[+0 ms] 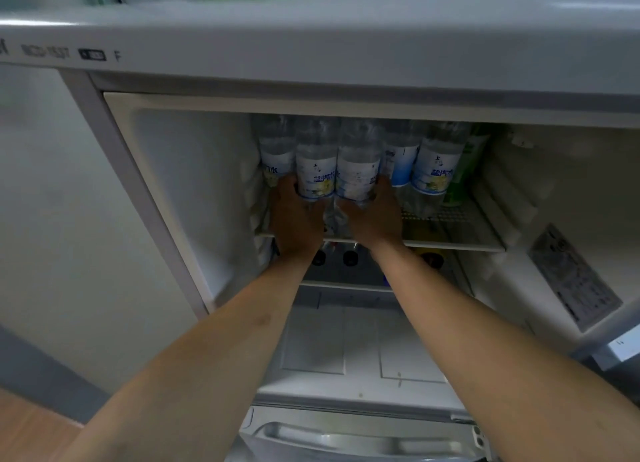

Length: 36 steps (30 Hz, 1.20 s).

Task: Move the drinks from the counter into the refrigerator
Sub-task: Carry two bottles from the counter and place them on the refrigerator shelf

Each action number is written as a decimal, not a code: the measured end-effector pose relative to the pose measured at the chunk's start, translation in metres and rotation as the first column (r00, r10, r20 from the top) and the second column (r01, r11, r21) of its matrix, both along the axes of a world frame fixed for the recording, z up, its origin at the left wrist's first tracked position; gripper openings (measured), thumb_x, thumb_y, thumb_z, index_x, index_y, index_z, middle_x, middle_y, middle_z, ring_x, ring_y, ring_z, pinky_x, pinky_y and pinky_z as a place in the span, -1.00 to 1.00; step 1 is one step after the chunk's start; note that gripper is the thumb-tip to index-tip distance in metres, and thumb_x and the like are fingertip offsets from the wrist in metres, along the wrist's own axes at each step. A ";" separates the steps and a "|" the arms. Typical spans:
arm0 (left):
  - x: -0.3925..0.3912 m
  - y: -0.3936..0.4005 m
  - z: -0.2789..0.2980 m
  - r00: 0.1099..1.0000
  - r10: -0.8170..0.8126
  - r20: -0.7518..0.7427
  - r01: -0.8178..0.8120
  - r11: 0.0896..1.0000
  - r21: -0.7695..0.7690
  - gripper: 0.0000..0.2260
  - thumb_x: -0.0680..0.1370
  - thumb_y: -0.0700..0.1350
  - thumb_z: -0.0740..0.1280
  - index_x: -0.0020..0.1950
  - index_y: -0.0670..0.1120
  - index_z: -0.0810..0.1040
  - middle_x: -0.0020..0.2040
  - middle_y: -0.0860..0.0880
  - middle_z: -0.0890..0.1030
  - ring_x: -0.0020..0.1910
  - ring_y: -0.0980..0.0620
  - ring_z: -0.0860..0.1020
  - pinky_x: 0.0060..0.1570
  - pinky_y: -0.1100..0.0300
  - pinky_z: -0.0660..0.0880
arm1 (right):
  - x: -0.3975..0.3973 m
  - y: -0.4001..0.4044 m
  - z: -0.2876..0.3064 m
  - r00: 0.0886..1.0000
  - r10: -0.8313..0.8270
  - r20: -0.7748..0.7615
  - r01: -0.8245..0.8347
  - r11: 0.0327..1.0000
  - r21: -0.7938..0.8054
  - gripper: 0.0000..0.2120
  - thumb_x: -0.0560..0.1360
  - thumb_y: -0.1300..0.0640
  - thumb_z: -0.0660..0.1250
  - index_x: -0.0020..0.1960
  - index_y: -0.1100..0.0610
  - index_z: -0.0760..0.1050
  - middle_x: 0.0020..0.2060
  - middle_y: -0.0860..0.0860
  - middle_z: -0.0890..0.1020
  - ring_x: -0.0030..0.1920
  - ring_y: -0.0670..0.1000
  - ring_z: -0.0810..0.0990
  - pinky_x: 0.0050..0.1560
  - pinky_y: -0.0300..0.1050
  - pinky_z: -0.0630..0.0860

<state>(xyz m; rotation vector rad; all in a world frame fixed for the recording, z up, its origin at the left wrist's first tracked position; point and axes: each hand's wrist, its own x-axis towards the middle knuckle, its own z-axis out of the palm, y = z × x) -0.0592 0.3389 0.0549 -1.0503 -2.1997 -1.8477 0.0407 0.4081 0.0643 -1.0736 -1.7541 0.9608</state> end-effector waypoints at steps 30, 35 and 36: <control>0.023 -0.058 -0.055 0.979 -0.095 0.183 0.077 0.992 0.103 -0.76 0.54 -0.30 0.27 0.15 -0.05 0.50 0.00 0.04 0.56 -0.10 0.05 0.55 -0.09 0.23 0.51 | 0.034 -0.041 -0.034 0.982 -0.177 -0.072 0.188 0.960 0.207 -0.76 0.51 0.14 0.36 0.16 0.11 0.49 0.01 0.07 0.58 -0.02 0.06 0.58 -0.04 0.05 0.59; 0.056 -0.067 -0.061 0.978 -0.202 0.042 0.193 0.967 0.166 -0.78 0.50 -0.32 0.31 0.08 -0.06 0.49 -0.07 0.00 0.54 -0.18 0.19 0.51 -0.13 0.47 0.42 | 0.077 -0.076 -0.053 0.975 -0.199 -0.101 0.211 0.969 0.126 -0.73 0.52 0.11 0.40 0.21 -0.01 0.48 0.04 -0.09 0.61 -0.04 -0.14 0.56 -0.11 -0.49 0.44; 0.067 -0.068 -0.064 0.973 -0.229 0.035 0.220 0.961 0.170 -0.77 0.51 -0.32 0.32 0.08 -0.04 0.47 -0.06 0.00 0.55 -0.15 0.28 0.51 -0.11 0.53 0.40 | 0.089 -0.084 -0.060 0.974 -0.208 -0.087 0.217 0.970 0.112 -0.71 0.53 0.10 0.40 0.24 0.01 0.48 0.04 -0.10 0.60 -0.04 -0.15 0.56 -0.10 -0.47 0.44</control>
